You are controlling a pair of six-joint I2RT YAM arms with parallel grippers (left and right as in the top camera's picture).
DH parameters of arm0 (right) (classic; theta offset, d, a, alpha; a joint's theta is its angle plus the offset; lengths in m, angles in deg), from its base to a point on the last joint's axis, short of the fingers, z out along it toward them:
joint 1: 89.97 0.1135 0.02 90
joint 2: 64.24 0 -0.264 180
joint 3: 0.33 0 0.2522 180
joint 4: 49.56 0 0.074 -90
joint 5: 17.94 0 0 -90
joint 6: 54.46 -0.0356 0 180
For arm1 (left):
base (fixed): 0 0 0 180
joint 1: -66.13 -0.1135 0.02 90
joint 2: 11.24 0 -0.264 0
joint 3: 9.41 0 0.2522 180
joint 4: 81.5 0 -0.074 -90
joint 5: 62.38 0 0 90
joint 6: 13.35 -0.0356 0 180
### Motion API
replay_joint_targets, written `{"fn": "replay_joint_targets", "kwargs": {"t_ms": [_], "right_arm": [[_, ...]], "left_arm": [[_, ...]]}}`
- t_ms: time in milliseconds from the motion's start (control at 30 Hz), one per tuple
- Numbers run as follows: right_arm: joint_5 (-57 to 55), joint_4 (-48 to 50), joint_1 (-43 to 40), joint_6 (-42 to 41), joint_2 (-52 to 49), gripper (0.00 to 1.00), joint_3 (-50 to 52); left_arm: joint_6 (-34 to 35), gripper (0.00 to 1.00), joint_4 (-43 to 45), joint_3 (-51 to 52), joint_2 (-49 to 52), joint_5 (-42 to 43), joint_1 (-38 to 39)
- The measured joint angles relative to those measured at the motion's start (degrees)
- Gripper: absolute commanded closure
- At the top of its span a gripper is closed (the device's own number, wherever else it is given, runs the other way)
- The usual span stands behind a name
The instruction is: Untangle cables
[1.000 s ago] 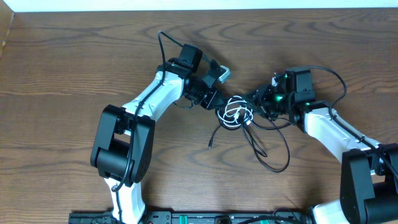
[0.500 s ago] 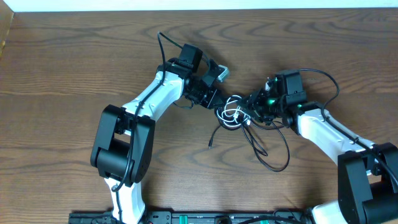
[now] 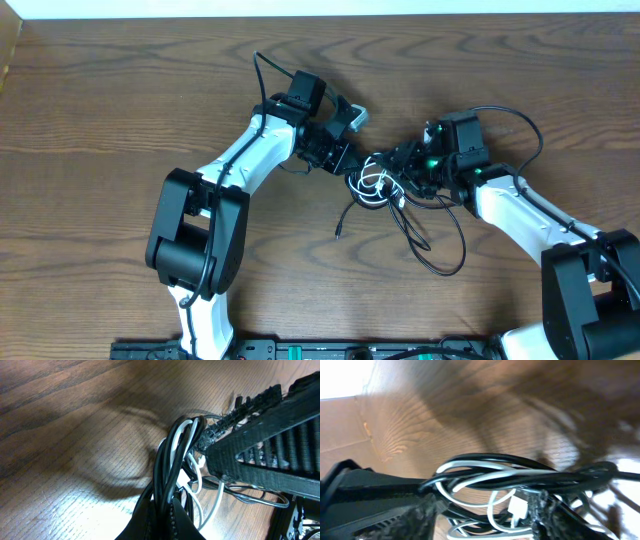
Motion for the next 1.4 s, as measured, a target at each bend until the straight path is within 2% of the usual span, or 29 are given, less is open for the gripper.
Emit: {"fn": "replay_joint_targets", "kwargs": {"t_ms": [67,133,233,333,433,667,1067,1133,1200,1233,1400], "right_arm": [[1.4,1.8,-0.5,0.1,-0.1,0.36,0.0],[4.2,6.2,-2.0,0.8,-0.2,0.40,0.2],[7.5,12.8,-3.6,1.9,-0.2,0.54,-0.1],[8.3,12.9,-3.8,2.3,-0.2,0.63,-0.2],[7.7,10.1,-3.7,2.5,-0.2,0.66,-0.2],[2.5,0.6,-0.9,2.6,-0.2,0.67,-0.2],[-10.4,-4.6,7.3,4.1,-0.2,0.68,-0.2],[-13.6,-4.7,7.9,4.1,-0.2,0.73,-0.2],[-16.0,-4.8,8.4,4.5,-0.2,0.86,-0.2],[-17.2,-4.8,8.6,5.0,-0.2,0.99,-0.2],[-19.7,-4.4,8.8,8.0,-0.2,0.99,-0.2]], "left_arm": [[0.0,0.92,0.0,0.0,0.0,0.0,0.0],[0.1,0.92,0.2,0.0,0.0,-0.2,0.0],[0.2,0.92,0.2,0.0,0.0,-0.2,0.0],[0.2,0.92,0.2,0.0,0.0,-0.2,0.0],[0.2,0.92,0.2,0.0,0.0,-0.2,0.0],[0.2,0.92,0.2,0.0,0.0,-0.2,0.0],[0.2,0.92,0.4,0.0,0.0,-0.2,0.0],[0.2,0.92,0.4,0.0,0.0,-0.2,0.0],[0.2,0.92,0.4,0.0,0.0,-0.2,0.0],[0.2,0.92,0.4,0.0,0.0,-0.2,0.0],[0.2,0.92,0.4,0.0,0.0,-0.2,0.0]]}}
